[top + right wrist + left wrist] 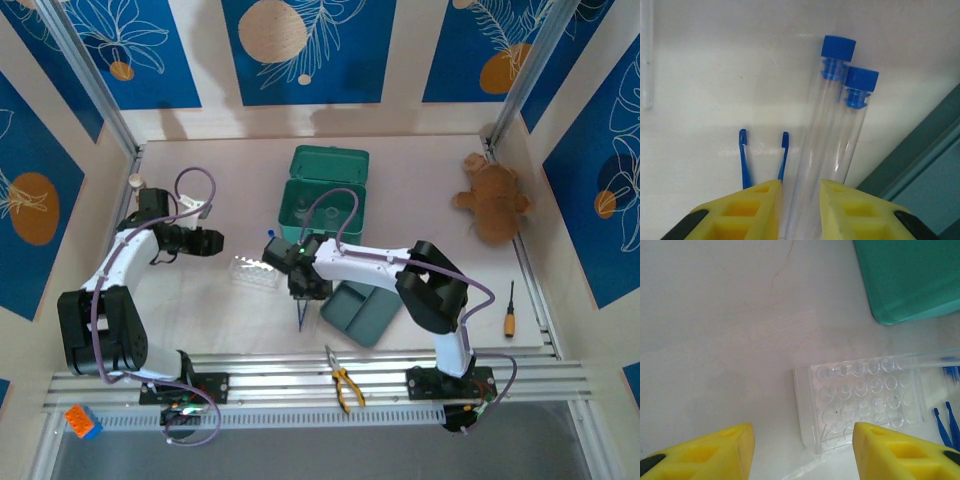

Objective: Organize the chemistry lab equipment

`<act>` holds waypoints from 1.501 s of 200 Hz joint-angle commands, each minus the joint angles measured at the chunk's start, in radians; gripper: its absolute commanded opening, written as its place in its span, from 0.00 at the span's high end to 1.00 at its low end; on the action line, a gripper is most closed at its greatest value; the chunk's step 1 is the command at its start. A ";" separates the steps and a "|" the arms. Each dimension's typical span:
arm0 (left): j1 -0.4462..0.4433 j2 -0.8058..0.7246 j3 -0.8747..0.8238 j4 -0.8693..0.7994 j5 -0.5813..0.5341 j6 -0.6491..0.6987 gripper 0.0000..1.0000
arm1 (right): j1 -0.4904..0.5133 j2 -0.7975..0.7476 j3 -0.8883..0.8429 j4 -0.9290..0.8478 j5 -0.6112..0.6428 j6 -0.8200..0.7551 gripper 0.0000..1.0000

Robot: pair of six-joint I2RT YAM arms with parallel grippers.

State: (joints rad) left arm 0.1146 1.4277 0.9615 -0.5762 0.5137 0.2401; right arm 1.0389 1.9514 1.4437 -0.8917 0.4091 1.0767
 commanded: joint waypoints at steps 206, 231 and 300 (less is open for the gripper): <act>0.022 -0.017 -0.020 0.014 0.069 -0.016 0.46 | -0.028 0.081 0.040 -0.004 -0.003 0.058 0.75; 0.022 -0.018 -0.021 0.013 0.070 -0.016 0.46 | -0.038 0.081 0.030 -0.001 -0.002 0.060 0.75; 0.022 -0.015 -0.017 0.009 0.075 -0.016 0.46 | -0.052 0.102 0.049 -0.008 -0.005 0.048 0.73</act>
State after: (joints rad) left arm 0.1226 1.4273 0.9497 -0.5640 0.5507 0.2329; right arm 0.9943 2.0205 1.4685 -0.8799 0.4076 1.1172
